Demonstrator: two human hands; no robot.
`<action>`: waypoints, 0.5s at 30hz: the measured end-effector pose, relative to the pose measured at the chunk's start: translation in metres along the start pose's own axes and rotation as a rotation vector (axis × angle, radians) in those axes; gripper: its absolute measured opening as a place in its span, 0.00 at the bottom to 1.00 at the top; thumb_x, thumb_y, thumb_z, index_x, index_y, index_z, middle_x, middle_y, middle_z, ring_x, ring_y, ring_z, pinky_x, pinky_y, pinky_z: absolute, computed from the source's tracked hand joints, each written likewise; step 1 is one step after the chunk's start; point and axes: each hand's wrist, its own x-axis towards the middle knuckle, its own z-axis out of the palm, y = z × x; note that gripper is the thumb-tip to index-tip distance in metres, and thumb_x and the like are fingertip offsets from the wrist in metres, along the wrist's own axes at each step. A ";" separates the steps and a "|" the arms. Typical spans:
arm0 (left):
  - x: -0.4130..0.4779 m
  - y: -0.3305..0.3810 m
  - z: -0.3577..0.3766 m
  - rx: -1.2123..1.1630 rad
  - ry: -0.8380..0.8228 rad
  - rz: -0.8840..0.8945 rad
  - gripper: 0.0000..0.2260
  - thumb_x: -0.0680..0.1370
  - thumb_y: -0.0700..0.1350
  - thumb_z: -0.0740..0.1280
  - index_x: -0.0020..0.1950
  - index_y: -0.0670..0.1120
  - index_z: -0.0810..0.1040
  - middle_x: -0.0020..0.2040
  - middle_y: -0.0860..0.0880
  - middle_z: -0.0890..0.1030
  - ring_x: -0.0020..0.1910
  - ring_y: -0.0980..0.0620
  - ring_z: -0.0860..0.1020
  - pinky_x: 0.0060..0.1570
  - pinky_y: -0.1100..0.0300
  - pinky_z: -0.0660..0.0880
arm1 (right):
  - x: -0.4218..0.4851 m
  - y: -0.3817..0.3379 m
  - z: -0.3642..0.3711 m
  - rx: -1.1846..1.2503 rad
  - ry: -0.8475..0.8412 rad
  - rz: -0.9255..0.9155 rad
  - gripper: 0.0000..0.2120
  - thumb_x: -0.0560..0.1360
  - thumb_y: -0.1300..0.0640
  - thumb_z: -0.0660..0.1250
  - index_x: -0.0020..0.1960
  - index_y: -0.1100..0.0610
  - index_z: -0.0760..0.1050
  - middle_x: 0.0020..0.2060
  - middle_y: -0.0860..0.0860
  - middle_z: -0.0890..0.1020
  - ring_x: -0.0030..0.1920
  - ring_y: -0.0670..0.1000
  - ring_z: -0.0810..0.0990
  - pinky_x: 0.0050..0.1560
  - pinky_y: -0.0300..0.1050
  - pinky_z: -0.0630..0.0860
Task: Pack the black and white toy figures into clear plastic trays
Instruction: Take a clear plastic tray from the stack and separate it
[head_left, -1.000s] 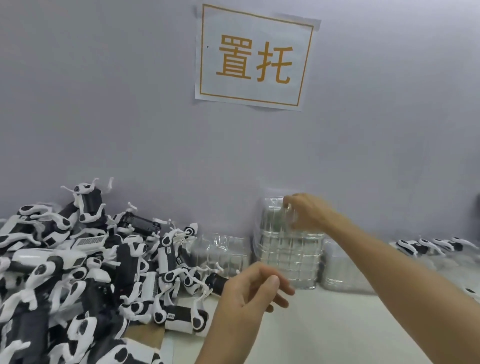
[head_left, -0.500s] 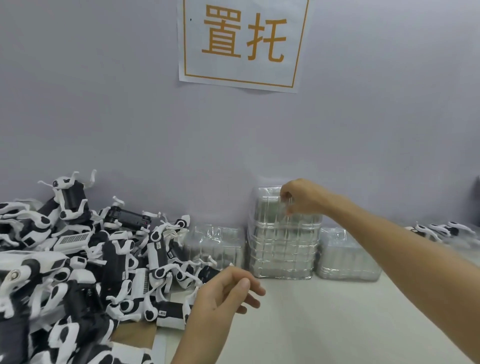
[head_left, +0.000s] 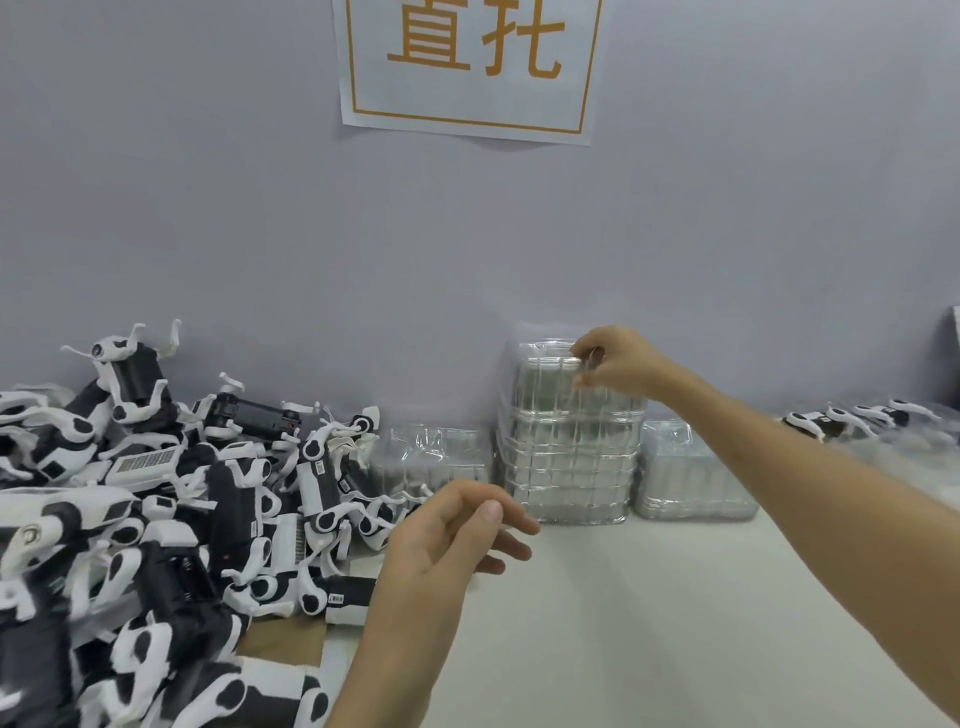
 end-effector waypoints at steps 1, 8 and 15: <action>0.000 0.001 -0.001 -0.007 0.003 0.003 0.09 0.75 0.50 0.63 0.43 0.50 0.82 0.44 0.47 0.85 0.43 0.50 0.83 0.46 0.57 0.74 | 0.000 0.000 -0.001 0.024 0.009 0.008 0.17 0.70 0.65 0.76 0.58 0.61 0.81 0.43 0.50 0.80 0.44 0.48 0.77 0.44 0.34 0.70; 0.002 0.000 -0.006 -0.051 0.006 0.009 0.09 0.75 0.49 0.63 0.43 0.49 0.82 0.45 0.46 0.85 0.43 0.51 0.83 0.45 0.58 0.75 | 0.001 0.001 -0.011 0.217 0.052 0.042 0.13 0.71 0.69 0.74 0.55 0.65 0.81 0.42 0.54 0.81 0.41 0.48 0.77 0.42 0.34 0.74; 0.003 -0.008 0.002 -0.069 -0.031 -0.015 0.09 0.75 0.49 0.63 0.41 0.52 0.82 0.44 0.47 0.85 0.42 0.51 0.83 0.42 0.63 0.77 | -0.006 0.001 -0.060 0.202 0.172 0.016 0.09 0.75 0.67 0.71 0.55 0.67 0.80 0.40 0.51 0.78 0.35 0.41 0.74 0.31 0.25 0.68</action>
